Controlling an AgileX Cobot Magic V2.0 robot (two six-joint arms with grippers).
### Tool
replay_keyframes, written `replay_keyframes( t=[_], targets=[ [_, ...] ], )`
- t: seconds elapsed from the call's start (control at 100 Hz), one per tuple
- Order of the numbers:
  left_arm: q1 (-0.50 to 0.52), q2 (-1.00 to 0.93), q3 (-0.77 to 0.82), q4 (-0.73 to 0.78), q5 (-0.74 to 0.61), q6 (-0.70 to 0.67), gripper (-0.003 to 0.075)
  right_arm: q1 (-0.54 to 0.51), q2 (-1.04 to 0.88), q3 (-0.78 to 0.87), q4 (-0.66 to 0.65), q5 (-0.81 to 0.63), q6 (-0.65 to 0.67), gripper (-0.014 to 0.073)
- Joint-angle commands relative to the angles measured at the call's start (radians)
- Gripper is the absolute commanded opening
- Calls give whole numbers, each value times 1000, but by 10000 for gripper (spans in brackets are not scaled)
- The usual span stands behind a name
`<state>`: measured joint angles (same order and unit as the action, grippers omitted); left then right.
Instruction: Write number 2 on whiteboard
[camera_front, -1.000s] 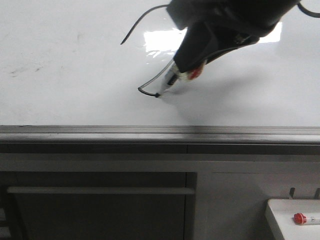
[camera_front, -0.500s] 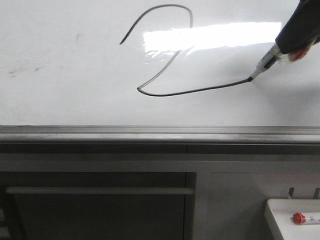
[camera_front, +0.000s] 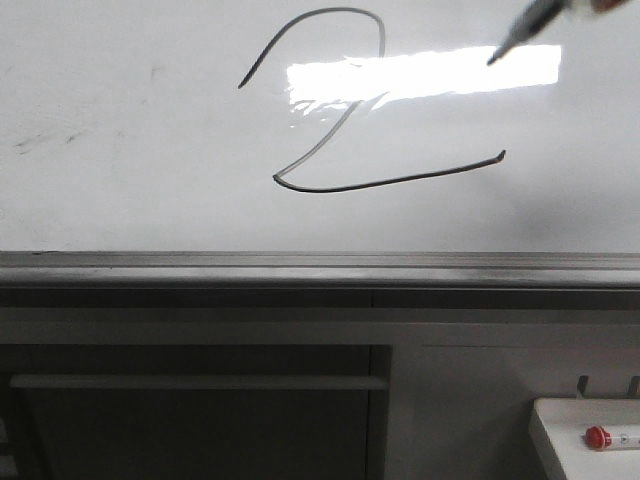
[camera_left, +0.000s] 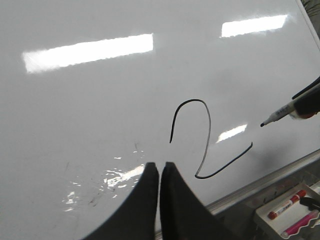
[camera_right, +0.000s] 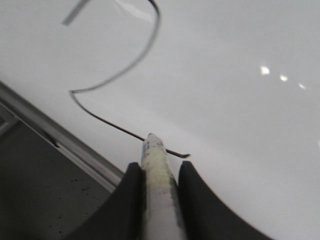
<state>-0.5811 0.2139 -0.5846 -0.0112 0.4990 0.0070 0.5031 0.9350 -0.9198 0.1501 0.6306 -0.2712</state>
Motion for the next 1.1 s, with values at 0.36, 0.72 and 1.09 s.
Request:
replay_keyframes(
  t=[0.36, 0.72, 1.09],
  targets=[
    [1, 348, -306, -523, 265, 640, 272, 452, -59, -69, 35, -121, -55, -78],
    [-1, 649, -559, -723, 755, 809, 328, 681, 70, -69, 32, -257, -134, -78],
    [-69, 699, -560, -746, 755, 828, 308, 739, 79, -121, 32, -360, -138, -78]
  ],
)
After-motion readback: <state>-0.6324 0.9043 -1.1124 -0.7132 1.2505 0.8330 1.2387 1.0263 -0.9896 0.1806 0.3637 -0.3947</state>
